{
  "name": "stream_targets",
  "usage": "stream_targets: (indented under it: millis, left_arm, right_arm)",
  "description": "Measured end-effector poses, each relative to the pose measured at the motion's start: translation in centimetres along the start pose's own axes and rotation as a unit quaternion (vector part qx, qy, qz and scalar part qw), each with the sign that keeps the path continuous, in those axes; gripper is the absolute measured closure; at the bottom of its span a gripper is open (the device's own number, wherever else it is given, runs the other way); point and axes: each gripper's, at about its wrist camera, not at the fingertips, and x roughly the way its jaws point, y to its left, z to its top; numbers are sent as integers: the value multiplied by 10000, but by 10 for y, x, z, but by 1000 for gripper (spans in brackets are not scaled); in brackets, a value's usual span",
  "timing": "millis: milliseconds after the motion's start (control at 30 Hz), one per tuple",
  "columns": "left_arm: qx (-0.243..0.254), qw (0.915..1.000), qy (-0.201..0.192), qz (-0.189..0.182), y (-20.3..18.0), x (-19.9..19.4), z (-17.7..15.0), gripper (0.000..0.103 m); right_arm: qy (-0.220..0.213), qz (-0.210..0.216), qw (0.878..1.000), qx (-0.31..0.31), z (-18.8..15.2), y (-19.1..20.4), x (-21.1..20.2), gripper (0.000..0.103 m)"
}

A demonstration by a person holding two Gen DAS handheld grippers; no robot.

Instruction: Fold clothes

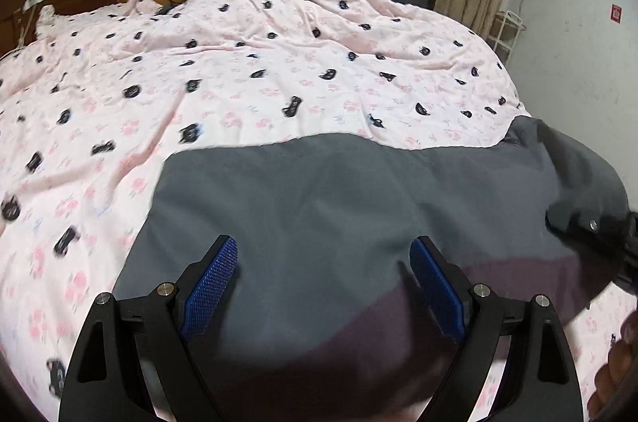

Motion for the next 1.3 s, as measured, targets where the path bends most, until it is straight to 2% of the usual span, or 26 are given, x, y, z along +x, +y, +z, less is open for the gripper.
stream_targets:
  millis: [100,167,267,367,467,633,800,1000,1167,1300]
  left_arm:
    - [171,9989,421,90,-7,29,-1,16]
    - [284,9980,540,153,-11,43,-9,13]
    - [325,9978,539,191,-12,44,-11,13]
    - [160,9988,469,28,-5,35,-11,14]
    - [-140,9994,224,-209,8,15,-10,14]
    - [-304,9991,-86,-291,23,-13,-13,14]
    - [-376,9974,80,-603,22,-18,-23,14]
    - [-70,9987,322,-391,10,-3,-34,13]
    - [103,9992,335,-216,4,3,-39,12]
    - [13,9990,337,-309,9,1,-39,13]
  right_arm:
    - [-8,46,10000,-61,1,4,-1,89]
    - [44,58,9999,-147,0,8,1,89]
    - [80,-9,9994,-346,-3,17,4,89]
    - [39,-22,9991,-433,-4,22,3,89]
    - [9,-25,9990,-442,0,24,1,89]
    - [-11,-64,9984,-553,1,30,0,89]
    - [-30,-91,9977,-677,1,41,0,89]
    - [14,-116,9969,-777,-3,50,1,89]
    - [65,-139,9948,-1011,-10,65,4,89]
    - [99,-163,9921,-1238,-14,80,6,89]
